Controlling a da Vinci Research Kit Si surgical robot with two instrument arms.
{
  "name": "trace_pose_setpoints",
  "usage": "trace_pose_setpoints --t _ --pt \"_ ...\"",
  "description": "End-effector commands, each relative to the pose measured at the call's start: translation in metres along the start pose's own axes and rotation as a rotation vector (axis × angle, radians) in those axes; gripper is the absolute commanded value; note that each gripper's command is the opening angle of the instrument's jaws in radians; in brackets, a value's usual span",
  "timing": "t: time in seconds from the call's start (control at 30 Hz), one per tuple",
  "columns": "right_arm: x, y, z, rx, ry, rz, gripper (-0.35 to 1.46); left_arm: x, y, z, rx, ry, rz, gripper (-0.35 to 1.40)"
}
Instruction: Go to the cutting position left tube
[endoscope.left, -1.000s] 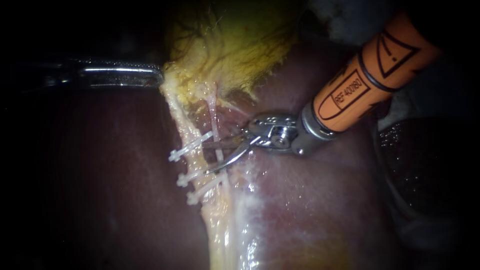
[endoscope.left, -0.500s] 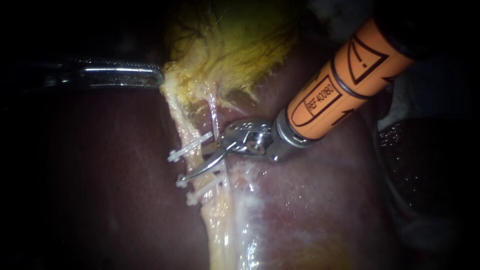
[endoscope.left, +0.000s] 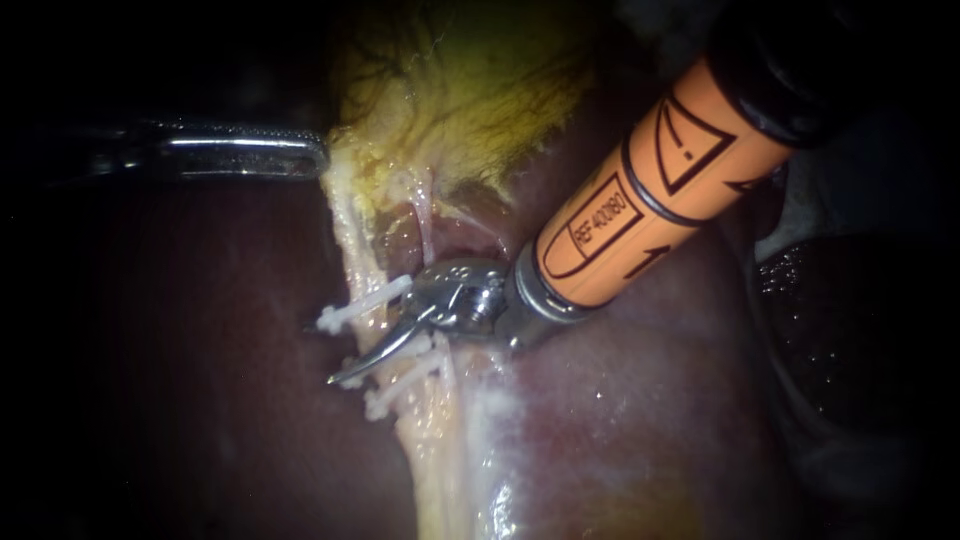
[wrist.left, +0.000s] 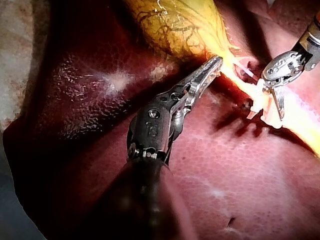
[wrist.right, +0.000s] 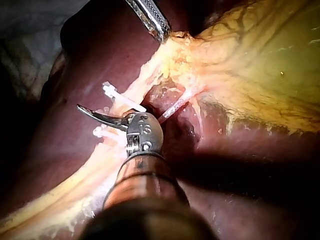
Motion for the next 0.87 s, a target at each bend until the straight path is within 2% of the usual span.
trace_pose_setpoints --t 0.03,0.27,0.33,0.53,0.87 --pt "0.0003 -0.0003 0.0000 0.013 0.005 0.003 1.27 0.0000 0.0000 0.0000 0.000 0.000 0.000 -0.35" --pt "0.0016 -0.0016 -0.0001 0.087 0.055 0.006 1.25 0.0000 0.0000 0.0000 0.000 0.000 0.000 -0.35" --pt "0.0016 -0.0016 0.0000 0.093 0.064 0.011 1.25 0.0000 0.0000 0.0000 0.000 0.000 0.000 -0.35" --pt "0.0011 -0.0011 0.0000 0.091 0.063 -0.075 1.25 0.0000 0.0000 0.0000 0.000 0.000 0.000 -0.35" --pt "0.0012 -0.0007 0.0000 0.084 0.071 -0.075 1.27 0.0000 0.0000 0.0000 0.000 0.000 0.000 -0.35"
